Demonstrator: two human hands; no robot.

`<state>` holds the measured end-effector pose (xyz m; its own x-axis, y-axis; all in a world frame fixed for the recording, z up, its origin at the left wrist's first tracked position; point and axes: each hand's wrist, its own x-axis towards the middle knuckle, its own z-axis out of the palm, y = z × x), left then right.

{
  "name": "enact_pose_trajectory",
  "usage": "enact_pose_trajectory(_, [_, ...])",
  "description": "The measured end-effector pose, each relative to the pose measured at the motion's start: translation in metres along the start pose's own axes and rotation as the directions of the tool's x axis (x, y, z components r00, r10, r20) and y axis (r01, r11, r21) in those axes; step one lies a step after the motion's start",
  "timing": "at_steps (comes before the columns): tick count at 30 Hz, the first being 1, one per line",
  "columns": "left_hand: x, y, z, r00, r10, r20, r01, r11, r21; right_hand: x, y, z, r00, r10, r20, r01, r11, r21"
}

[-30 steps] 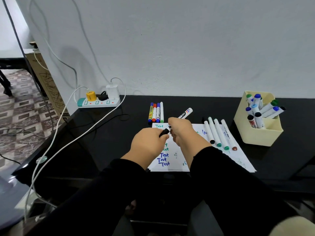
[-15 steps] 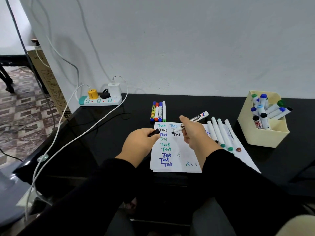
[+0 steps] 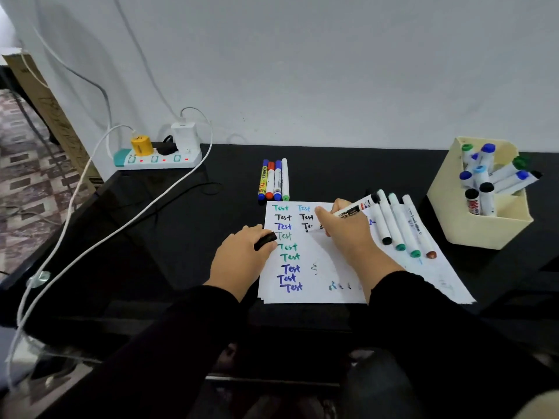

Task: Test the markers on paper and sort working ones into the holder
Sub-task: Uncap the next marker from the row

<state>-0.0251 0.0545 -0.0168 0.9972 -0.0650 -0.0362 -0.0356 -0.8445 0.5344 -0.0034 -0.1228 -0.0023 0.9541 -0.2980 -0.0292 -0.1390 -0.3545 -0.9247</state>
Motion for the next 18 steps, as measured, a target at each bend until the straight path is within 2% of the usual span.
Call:
enact_pose_trajectory(8, [0.0041, -0.0035, 0.0031, 1.000, -0.015, -0.008, 0.015, 0.999, -0.043, -0.0009, 0.0101, 0.0024, 0.997, -0.075, -0.028, 0.077, 0.996, 0.040])
enact_pose_trajectory(14, [0.0031, -0.0005, 0.0031, 1.000, -0.017, -0.006, 0.017, 0.997, -0.071, -0.0003, 0.0129, 0.0043, 0.998, -0.068, 0.012, 0.068, 0.998, -0.002])
enact_pose_trajectory(18, [0.0021, -0.0003, 0.0029, 1.000, -0.022, -0.012, 0.021, 0.997, -0.074, 0.0015, 0.0134, 0.0033, 0.994, -0.090, -0.068, 0.091, 0.996, 0.011])
